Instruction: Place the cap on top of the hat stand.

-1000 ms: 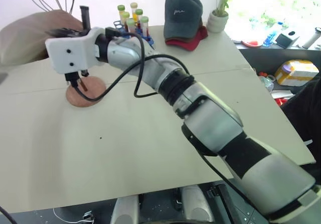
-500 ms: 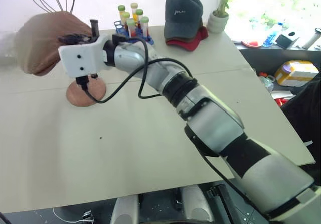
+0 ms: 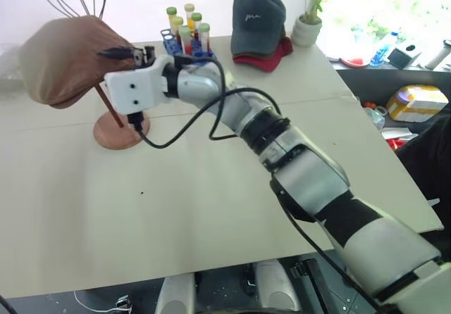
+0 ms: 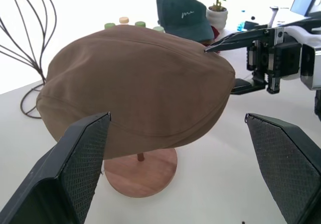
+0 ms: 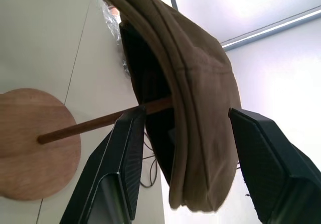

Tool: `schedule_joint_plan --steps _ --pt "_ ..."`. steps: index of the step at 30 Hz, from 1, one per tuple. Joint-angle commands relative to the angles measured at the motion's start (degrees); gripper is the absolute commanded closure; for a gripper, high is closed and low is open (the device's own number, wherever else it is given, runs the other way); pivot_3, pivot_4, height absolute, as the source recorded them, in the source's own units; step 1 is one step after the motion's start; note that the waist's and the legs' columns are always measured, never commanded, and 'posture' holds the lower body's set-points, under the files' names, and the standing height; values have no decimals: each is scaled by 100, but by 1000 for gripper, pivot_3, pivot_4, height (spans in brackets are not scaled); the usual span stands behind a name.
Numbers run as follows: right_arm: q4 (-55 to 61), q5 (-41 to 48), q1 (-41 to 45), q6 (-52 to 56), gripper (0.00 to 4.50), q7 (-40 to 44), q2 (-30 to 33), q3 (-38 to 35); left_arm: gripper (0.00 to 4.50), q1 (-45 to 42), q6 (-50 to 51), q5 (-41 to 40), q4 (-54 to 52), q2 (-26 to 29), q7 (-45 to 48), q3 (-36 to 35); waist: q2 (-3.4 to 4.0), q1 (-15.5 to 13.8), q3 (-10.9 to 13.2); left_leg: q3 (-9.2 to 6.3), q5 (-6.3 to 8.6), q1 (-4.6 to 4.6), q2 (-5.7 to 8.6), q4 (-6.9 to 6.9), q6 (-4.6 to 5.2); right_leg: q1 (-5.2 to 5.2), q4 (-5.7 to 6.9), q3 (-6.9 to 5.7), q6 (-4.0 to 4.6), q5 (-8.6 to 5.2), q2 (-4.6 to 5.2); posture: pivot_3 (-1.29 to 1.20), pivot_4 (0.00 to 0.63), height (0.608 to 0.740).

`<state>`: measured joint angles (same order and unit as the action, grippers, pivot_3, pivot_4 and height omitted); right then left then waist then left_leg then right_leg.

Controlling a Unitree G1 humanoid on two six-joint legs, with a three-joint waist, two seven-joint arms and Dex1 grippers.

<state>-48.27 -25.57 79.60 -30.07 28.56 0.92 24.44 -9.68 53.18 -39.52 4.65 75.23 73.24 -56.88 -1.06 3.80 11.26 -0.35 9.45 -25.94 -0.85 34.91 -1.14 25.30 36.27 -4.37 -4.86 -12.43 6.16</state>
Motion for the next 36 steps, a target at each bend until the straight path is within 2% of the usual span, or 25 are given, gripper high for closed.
schedule_joint_plan --steps 1,5,8,10,12,14,16,19,21,27,36 --pt "1334 568 -545 33 1834 762 549 -215 0 -196 -97 -136 -190 190 10 112 -2 -16 -1 0 0 0 0 2 0 -3 0 0 0 0 0 0 150 728" --pt "3053 1861 -1572 1070 1834 2371 1570 -492 0 -260 -197 -139 -444 206 40 372 -3 -87 -1 0 0 4 0 10 1 -13 0 0 -2 1 -2 0 150 728" --pt "4354 3162 -2067 2965 1834 3491 2384 -875 0 -150 -391 -6 -761 219 130 480 -2 -137 1 3 0 13 -2 15 1 -22 -1 0 -1 1 -2 0 150 728" --pt "5112 4538 -1996 5052 1834 4141 3169 -1406 0 -22 -651 209 -1070 214 128 548 11 -155 9 3 0 15 -6 16 1 -24 -1 0 6 0 -2 0 150 728" --pt "5377 5552 -1620 6826 1834 4396 3799 -1843 0 181 -1108 626 -1401 174 36 666 20 -174 14 4 0 16 -9 18 1 -25 -2 0 22 -6 2 0 150 728" --pt "5301 6104 -1158 7989 1834 4421 4190 -2108 0 289 -1446 897 -1703 94 -132 763 23 -163 15 16 2 27 -11 11 0 -20 -6 0 32 -3 6 0 150 728" --pt "5155 6336 -797 8713 1834 4408 4453 -2200 0 315 -1709 1076 -1972 -12 -319 850 25 -139 14 28 16 43 -21 -2 -22 -21 -16 0 46 -1 3 0 150 728" --pt "4851 6481 -370 9316 967 4470 4759 -2258 0 270 -2085 1422 -2373 -193 -821 1109 23 -137 12 50 27 48 -49 -3 -38 -14 -19 1 69 -9 -1 0 150 728" --pt "4590 6500 -90 9541 70 4515 4883 -2264 0 271 -2239 1671 -2653 -375 -1246 1343 33 -153 18 59 27 43 -51 -1 -37 -9 -19 1 70 -8 -4 0 150 728" --pt "3957 6541 543 9873 70 4739 5027 -2206 0 764 -2602 2460 -3601 -988 -2042 1870 35 -178 20 99 31 37 -61 7 -21 8 -19 39 70 -4 -22 0 150 728" --pt "4058 6722 539 10146 70 4801 5072 -2224 0 483 -2625 3912 -4296 -1511 -3706 3243 31 -307 17 139 37 50 -75 20 -14 12 -16 77 71 1 -35 0 150 728"
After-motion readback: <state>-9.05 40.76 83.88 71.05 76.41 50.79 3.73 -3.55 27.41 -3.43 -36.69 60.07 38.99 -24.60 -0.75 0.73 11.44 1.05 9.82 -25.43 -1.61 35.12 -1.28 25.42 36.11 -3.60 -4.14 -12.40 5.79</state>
